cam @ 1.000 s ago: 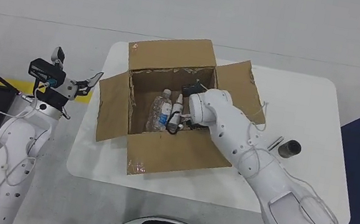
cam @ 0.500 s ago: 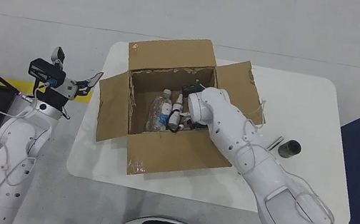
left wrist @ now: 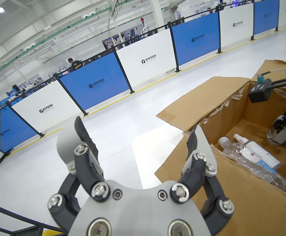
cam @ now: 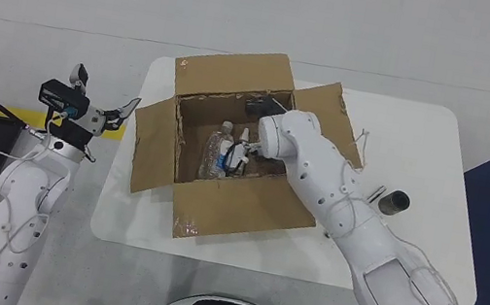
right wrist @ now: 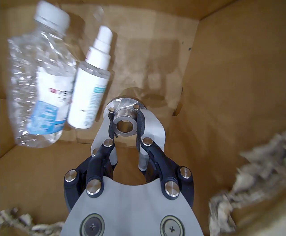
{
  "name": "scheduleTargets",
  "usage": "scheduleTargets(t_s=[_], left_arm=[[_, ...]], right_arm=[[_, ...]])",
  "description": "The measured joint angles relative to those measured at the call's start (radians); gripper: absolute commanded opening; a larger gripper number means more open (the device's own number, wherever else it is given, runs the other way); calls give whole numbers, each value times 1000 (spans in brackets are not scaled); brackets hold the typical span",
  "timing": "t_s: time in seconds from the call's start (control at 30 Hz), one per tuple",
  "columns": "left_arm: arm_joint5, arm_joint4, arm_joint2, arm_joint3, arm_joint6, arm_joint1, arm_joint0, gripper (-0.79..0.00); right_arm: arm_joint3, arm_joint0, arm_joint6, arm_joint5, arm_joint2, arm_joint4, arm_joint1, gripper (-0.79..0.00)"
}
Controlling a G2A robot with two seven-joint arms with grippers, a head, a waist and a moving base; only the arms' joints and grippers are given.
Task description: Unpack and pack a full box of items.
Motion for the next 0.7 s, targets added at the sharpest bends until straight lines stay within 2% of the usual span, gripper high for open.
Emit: scheduleTargets(t_s=[0.27,0.53,0.7], left_arm=[[0,0,0,0,0,0,0,0],[0,0,0,0,0,0,0,0],[0,0,0,0,0,0,0,0]], right_arm=[[-305,-156,-58,-17,129,-66,49,-785],[-642,-331,-216,-33,269,-93,81,-785],[-881,-507,-336,-42,432,-58,105,-785]])
